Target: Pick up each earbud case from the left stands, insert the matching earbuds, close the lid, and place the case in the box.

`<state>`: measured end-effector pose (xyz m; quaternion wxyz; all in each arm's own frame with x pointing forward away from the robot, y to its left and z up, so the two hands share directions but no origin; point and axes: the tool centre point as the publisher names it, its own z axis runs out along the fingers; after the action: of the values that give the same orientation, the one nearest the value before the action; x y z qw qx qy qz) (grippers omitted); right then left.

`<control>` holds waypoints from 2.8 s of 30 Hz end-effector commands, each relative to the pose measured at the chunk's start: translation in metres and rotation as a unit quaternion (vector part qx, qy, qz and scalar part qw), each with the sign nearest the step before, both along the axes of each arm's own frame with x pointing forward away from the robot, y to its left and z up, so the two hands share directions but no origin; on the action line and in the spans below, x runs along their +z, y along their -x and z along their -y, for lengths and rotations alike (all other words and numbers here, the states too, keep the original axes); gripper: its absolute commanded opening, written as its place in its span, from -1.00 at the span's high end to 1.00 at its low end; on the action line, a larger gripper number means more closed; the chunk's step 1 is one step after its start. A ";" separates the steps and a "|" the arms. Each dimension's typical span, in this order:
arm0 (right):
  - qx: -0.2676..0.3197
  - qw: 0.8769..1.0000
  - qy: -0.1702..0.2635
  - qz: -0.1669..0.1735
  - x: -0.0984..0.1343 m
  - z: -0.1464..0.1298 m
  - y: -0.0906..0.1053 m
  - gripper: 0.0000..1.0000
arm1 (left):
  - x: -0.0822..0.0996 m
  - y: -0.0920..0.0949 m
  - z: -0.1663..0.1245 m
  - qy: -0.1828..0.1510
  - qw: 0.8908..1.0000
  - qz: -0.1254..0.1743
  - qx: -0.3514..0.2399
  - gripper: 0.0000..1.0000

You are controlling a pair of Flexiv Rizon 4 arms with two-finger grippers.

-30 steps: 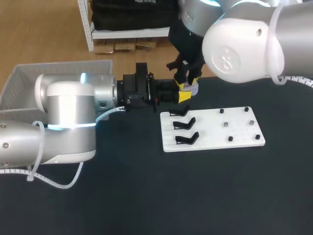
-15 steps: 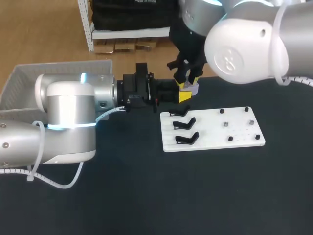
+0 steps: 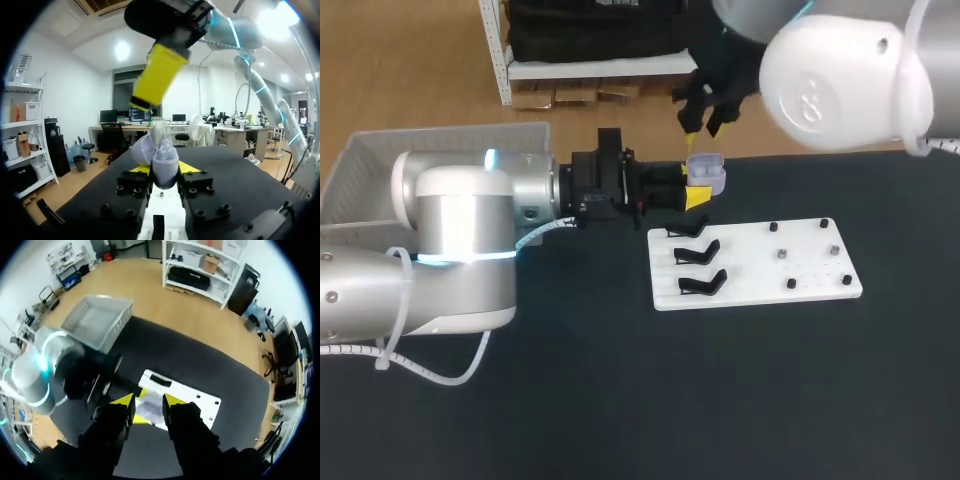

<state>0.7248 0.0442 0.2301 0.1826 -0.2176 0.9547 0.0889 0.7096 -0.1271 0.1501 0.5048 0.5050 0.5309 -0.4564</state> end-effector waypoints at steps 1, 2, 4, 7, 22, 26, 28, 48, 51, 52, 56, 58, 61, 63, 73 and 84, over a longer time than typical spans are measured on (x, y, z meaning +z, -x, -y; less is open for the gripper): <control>-0.014 1.000 -0.006 -0.004 -0.014 0.003 -0.033 0.21 | -0.001 0.002 0.000 0.003 1.000 0.003 0.004 1.00; -0.022 1.000 -0.007 -0.008 -0.018 0.005 -0.041 0.22 | -0.001 0.002 0.000 0.003 1.000 0.003 0.004 1.00; -0.036 0.999 -0.001 -0.005 -0.027 0.009 -0.051 0.23 | -0.001 0.002 0.000 0.003 1.000 0.003 0.004 1.00; -0.051 0.999 0.002 -0.019 -0.039 0.014 -0.057 0.28 | -0.001 0.002 0.000 0.003 1.000 0.003 0.004 1.00; -0.054 0.997 0.029 -0.043 -0.059 0.030 -0.025 0.36 | -0.001 0.002 0.000 0.003 1.000 0.003 0.004 1.00; -0.054 0.997 0.027 -0.044 -0.058 0.032 -0.016 0.34 | -0.001 0.002 0.000 0.003 1.000 0.003 0.004 1.00; -0.054 0.997 0.024 -0.044 -0.058 0.032 -0.014 0.33 | -0.001 0.002 0.000 0.003 1.000 0.003 0.004 1.00; -0.118 0.989 -0.087 0.021 -0.032 0.073 -0.009 0.06 | 0.012 -0.003 -0.016 0.007 1.000 0.023 0.005 1.00; -0.132 0.984 -0.112 0.033 -0.037 0.083 -0.003 0.04 | 0.023 -0.009 -0.037 0.007 0.999 0.046 0.002 1.00; -0.141 0.982 -0.118 0.033 -0.039 0.086 -0.002 0.02 | 0.026 -0.011 -0.045 0.009 0.999 0.051 0.002 1.00; -0.169 0.976 -0.130 0.034 -0.049 0.100 0.007 -0.46 | 0.033 -0.026 -0.091 0.000 0.997 0.076 0.000 1.00; -0.180 0.974 -0.133 0.029 -0.055 0.104 0.012 -0.62 | 0.037 -0.034 -0.116 0.000 0.996 0.084 -0.003 1.00; -0.193 0.971 -0.138 0.023 -0.064 0.107 0.021 -0.76 | 0.042 -0.045 -0.154 -0.006 0.996 0.089 -0.004 1.00; -0.199 0.970 -0.140 0.018 -0.070 0.107 0.026 -0.98 | 0.044 -0.054 -0.181 0.000 0.995 0.095 -0.001 1.00; -0.212 0.965 -0.152 0.018 -0.082 0.103 0.040 -1.00 | 0.036 -0.085 -0.283 -0.033 0.994 0.091 0.045 1.00; -0.212 0.965 -0.152 0.018 -0.082 0.103 0.040 -1.00 | -0.018 -0.122 -0.327 -0.097 0.991 0.030 0.085 1.00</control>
<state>0.6876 -0.0587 0.1485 0.2211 0.0125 0.9564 0.1903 0.8205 0.1979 0.1382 0.5145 0.5151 0.5973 -0.3366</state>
